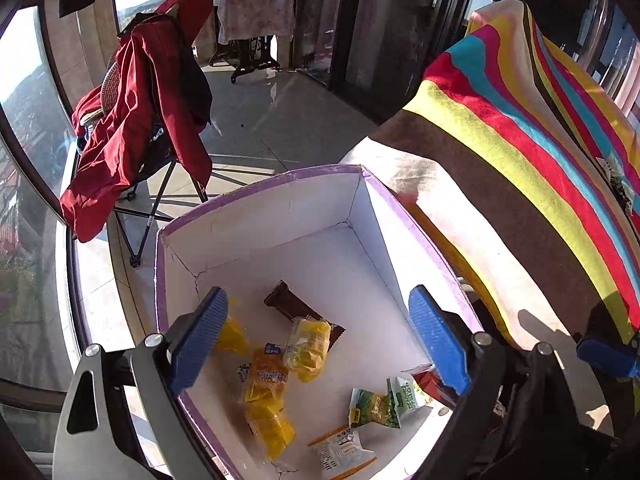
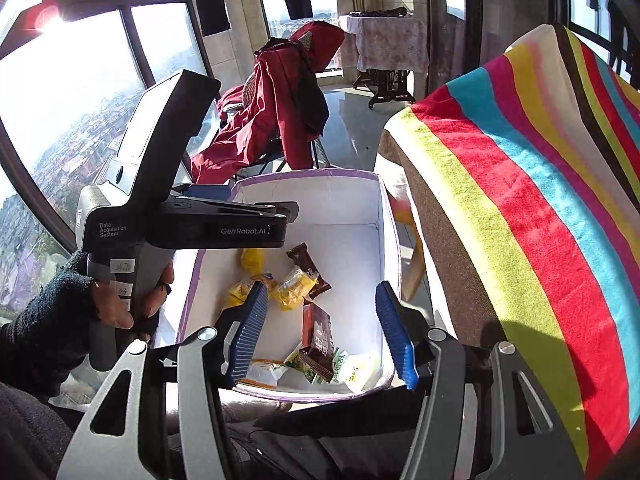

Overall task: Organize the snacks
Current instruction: 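Return to the table and grasp the clear white nut packet with the right tool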

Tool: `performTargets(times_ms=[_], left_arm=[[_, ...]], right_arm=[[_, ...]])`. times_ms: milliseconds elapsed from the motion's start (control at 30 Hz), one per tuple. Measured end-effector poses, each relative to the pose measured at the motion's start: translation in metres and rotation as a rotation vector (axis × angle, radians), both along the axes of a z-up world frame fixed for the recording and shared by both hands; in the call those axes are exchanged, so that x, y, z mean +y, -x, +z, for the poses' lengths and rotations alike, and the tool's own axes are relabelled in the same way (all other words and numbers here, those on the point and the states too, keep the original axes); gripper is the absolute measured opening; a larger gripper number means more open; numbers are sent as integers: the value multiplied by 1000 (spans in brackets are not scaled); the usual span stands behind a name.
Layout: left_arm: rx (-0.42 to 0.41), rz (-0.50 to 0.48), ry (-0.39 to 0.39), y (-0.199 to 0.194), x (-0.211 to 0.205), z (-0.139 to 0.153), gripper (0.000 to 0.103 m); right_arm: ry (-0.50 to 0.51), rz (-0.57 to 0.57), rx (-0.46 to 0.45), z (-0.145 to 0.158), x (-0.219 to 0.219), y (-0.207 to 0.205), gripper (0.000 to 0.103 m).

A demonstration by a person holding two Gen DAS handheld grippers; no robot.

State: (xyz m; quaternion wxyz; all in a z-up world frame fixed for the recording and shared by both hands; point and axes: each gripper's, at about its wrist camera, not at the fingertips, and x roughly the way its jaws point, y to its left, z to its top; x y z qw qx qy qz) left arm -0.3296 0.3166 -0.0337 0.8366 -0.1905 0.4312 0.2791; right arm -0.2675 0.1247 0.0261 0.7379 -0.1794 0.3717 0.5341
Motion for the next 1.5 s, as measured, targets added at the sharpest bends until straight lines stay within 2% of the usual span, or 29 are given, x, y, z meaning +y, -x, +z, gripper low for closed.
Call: performTargets(times_ms=[100, 233, 300, 367, 500, 567, 700, 800, 967, 1167, 1267, 1367, 1433, 1500], left_arm=[[-19, 12, -45, -7, -4, 13, 99], [-85, -62, -70, -35, -25, 38, 100], [-108, -130, -75, -56, -42, 48, 100], [-117, -223, -72, -79, -67, 56, 100], [-131, -420, -52, -126, -123, 69, 100], [-136, -503, -34, -150, -150, 73, 100], [-117, -620, -41, -202, -203, 73, 100], [-87, -693, -12, -247, -237, 65, 100], [-41, -730, -59, -324, -282, 49, 100], [-67, -758, -50, -380, -301, 47, 100], [-45, -767, 4, -392, -302, 41, 100], [-90, -766, 63, -388, -293, 42, 101], [-119, -761, 103, -384, -285, 44, 101], [-125, -756, 109, -383, -284, 44, 101]], right_arm=[[-24, -54, 0, 8, -19, -13, 57], [-66, -137, 7, 16, -54, -30, 58], [-81, -197, -16, 21, -76, -38, 63], [-92, -255, -32, 26, -101, -46, 75], [-80, -380, -76, 31, -149, -60, 78], [-72, -447, -93, 30, -171, -70, 86], [-46, -603, -93, 21, -215, -92, 87], [-28, -719, -57, 10, -249, -110, 87], [-33, -843, 33, -2, -295, -148, 87], [32, -896, -32, 3, -319, -208, 87], [0, -978, -20, 7, -339, -257, 86], [-29, -1042, -26, 9, -353, -310, 86], [-11, -1051, -57, 10, -354, -343, 86], [56, -1002, -135, 9, -346, -371, 86]])
